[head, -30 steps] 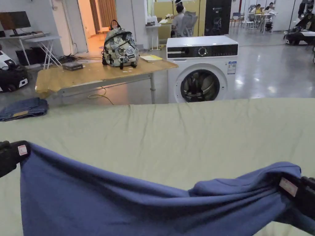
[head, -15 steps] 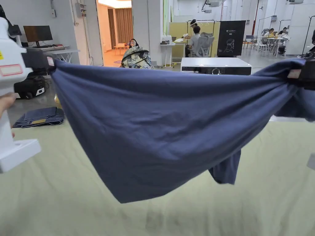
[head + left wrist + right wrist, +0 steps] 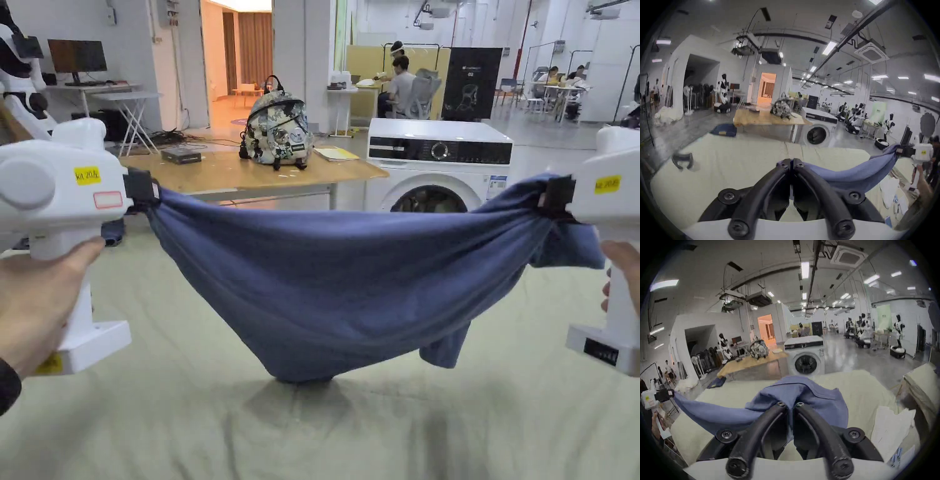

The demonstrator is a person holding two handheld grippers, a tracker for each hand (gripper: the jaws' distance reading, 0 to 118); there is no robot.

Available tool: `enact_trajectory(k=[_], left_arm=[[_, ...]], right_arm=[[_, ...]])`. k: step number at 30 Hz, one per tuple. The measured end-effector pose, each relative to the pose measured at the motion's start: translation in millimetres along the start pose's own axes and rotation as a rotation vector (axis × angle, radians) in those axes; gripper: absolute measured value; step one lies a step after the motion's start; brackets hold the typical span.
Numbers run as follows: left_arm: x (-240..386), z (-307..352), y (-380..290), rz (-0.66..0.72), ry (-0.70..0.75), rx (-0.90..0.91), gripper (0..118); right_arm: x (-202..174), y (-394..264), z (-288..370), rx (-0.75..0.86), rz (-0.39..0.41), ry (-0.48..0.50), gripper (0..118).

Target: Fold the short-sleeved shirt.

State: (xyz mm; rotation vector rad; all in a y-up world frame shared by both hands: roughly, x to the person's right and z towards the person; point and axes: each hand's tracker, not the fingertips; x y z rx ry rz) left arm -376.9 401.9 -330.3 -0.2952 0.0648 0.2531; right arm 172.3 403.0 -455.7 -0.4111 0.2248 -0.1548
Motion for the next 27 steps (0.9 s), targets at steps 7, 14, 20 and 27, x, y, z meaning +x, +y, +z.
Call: enact_trajectory(k=[7,14,20,27], left_arm=[[-37,34,-132,0.045,-0.037,-0.131,0],[-46,117,-253,0.178,-0.040,-0.281,0],[-51,166,-315,0.052,0.059,-0.391,0],[-41,174,-334,0.004,-0.010,-0.392,53]], right_arm=[[45,-151,28,-0.113,-0.089,0.045,3],[68,-298,122,-0.267,-0.180,0.010,3],[79,-360,183,-0.308,-0.252,-0.072,3],[67,-382,199,-0.359,-0.049,-0.201,57]])
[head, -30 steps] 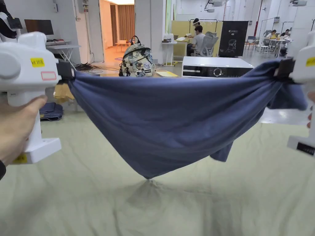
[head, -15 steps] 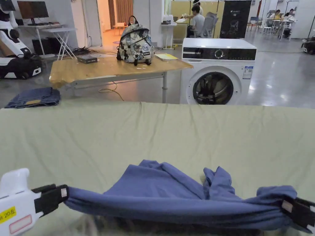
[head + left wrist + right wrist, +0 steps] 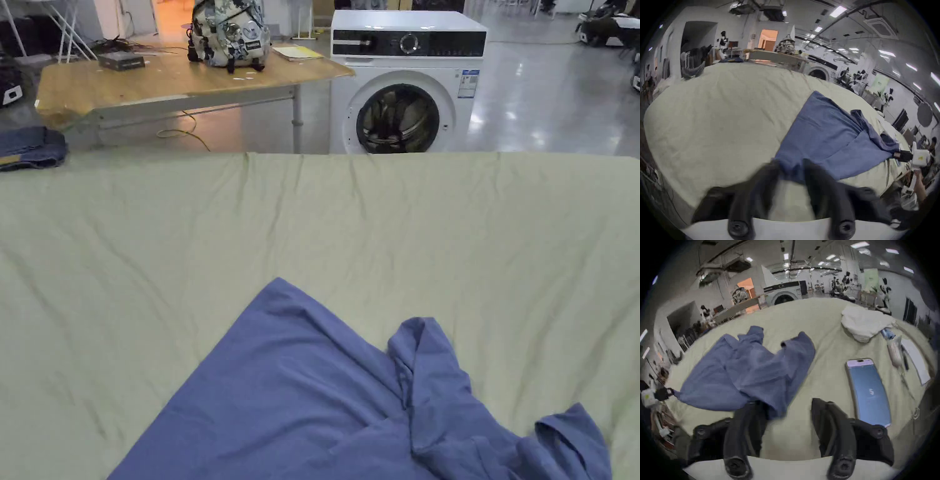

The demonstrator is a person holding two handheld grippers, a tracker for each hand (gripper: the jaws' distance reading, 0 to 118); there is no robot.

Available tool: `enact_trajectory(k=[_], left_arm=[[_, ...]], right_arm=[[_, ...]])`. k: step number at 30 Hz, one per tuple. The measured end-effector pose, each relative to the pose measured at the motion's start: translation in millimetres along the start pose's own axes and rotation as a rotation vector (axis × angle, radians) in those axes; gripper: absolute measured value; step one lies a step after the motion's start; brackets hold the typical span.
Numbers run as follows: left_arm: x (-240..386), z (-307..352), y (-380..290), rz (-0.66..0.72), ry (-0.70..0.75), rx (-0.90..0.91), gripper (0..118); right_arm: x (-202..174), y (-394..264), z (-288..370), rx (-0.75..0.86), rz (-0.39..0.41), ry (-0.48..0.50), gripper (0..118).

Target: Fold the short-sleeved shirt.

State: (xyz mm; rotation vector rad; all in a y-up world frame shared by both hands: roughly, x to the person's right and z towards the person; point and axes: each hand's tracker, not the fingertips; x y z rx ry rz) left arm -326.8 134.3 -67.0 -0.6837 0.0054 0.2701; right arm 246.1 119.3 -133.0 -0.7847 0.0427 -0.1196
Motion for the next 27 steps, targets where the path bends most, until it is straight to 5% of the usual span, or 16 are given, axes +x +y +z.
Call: enact_trajectory(k=[3,5,11,14,16,17,19,27], left_arm=[[36,21,5,-0.104,0.030,0.089,59],[53,36,6,-0.156,0.051,0.135,59],[108,76,25,-0.284,0.078,0.335,58],[123,85,38,-0.276,0.033,0.413,58],[130,86,46,-0.230,0.001,0.418,56],[126,85,47,-0.199,-0.019,0.420,47],[127,84,52,-0.143,-0.078,0.394,2],[124,93,44,-0.273,0.061,0.399,0]], right_arm=[[12,-13,18,0.000,-0.134,0.037,57],[13,-21,36,0.033,-0.130,0.025,57],[-47,10,88,0.266,0.231,0.024,56],[-78,31,90,0.348,0.291,0.079,47],[-89,40,83,0.381,0.287,0.122,22],[-95,45,78,0.375,0.275,0.119,14],[-102,50,70,0.368,0.249,0.122,0],[-105,50,67,0.375,0.248,0.159,0]])
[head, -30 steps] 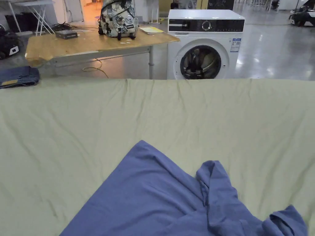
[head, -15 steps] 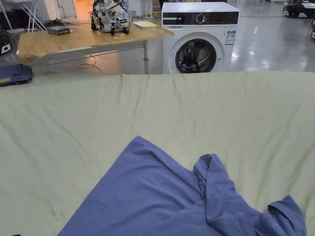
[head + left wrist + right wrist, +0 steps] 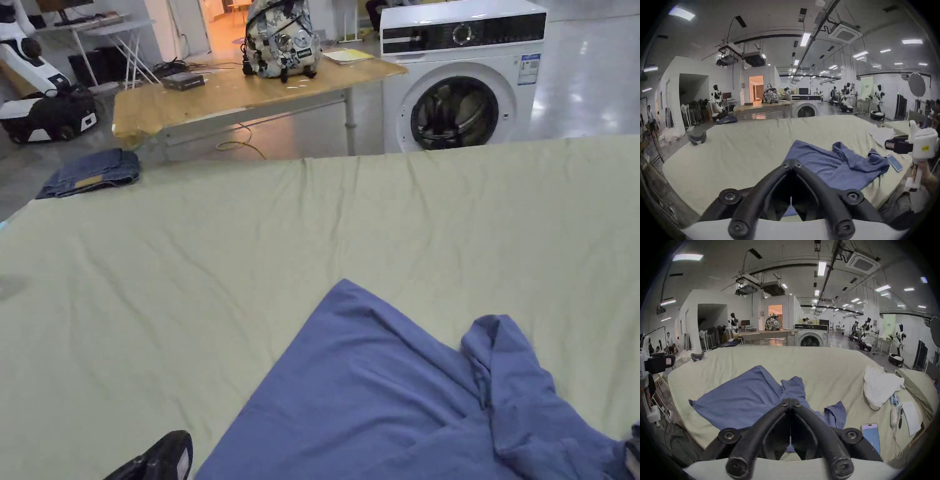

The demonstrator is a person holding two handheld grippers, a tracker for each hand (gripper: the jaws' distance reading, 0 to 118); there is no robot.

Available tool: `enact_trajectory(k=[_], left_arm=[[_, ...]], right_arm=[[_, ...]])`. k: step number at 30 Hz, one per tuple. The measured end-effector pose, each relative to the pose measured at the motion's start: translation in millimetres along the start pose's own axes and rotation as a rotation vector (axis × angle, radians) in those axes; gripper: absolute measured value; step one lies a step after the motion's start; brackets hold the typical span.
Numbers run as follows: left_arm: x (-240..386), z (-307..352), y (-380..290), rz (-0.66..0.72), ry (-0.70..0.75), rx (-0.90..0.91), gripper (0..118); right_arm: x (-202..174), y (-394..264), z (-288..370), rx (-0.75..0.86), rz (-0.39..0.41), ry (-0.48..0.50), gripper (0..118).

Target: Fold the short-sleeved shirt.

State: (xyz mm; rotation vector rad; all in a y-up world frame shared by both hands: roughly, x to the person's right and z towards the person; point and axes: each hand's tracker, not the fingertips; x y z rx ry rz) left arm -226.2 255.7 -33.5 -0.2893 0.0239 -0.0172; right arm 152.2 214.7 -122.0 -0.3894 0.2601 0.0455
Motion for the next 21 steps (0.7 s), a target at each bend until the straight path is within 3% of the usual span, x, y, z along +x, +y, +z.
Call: enact_trajectory(k=[7,9,12,15,20,21], left_arm=[[-34,3,-10,0.074,0.050,-0.051,0],[-40,-4,-17,0.081,0.063,-0.146,0],[-46,-6,-31,0.097,0.074,-0.133,0],[-52,-16,-41,0.128,0.085,-0.207,0],[-77,-44,-74,0.296,0.013,-0.373,0],[-80,-50,-82,0.284,0.034,-0.378,12]], right_arm=[[4,-9,6,0.003,0.068,-0.050,0],[13,-16,-1,-0.062,0.014,0.003,0],[23,-23,-1,-0.072,-0.097,0.014,0],[30,-24,1,-0.072,-0.115,0.009,0],[35,-21,7,-0.065,-0.114,0.023,0],[34,-22,9,-0.061,-0.114,0.026,0]])
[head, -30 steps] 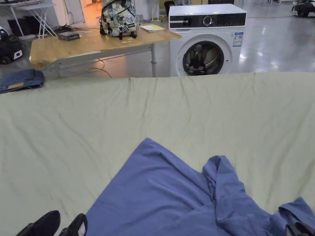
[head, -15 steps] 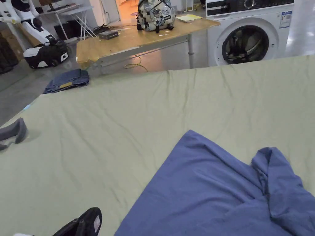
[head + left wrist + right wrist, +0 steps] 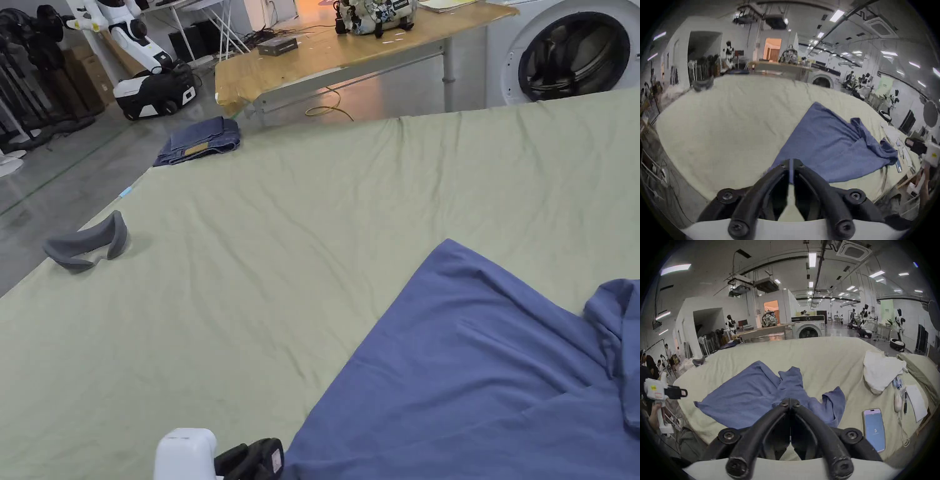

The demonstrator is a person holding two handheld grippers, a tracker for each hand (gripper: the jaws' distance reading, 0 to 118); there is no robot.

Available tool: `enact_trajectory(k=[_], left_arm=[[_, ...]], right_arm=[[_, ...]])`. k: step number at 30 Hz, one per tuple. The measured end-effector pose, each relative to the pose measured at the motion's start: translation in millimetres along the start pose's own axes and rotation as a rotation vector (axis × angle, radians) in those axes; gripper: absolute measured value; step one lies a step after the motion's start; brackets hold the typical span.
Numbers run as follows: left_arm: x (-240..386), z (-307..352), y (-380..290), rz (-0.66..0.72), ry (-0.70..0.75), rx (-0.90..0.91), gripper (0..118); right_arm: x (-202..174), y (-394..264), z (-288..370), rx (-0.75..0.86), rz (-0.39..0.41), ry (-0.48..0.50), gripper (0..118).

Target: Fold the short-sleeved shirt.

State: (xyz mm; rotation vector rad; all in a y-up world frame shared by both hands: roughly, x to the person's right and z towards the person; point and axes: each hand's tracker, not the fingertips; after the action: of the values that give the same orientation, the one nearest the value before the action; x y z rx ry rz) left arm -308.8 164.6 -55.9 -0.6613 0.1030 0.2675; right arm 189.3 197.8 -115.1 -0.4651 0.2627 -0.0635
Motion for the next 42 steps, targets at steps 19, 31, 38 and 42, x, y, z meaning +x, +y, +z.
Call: enact_trajectory(k=[19,31,38,42], left_arm=[[11,-81,-20,-0.042,0.029,-0.218,1],[15,-88,-16,0.011,-0.015,-0.276,0],[17,-87,-16,-0.005,0.001,-0.276,0],[16,-87,-17,-0.001,0.002,-0.269,0]], right_arm=[[15,-2,-8,-0.041,-0.032,-0.022,0],[40,124,-197,-0.365,-0.065,0.120,81],[48,117,-330,-0.632,-0.167,-0.103,81],[44,93,-342,-0.679,-0.232,-0.002,46]])
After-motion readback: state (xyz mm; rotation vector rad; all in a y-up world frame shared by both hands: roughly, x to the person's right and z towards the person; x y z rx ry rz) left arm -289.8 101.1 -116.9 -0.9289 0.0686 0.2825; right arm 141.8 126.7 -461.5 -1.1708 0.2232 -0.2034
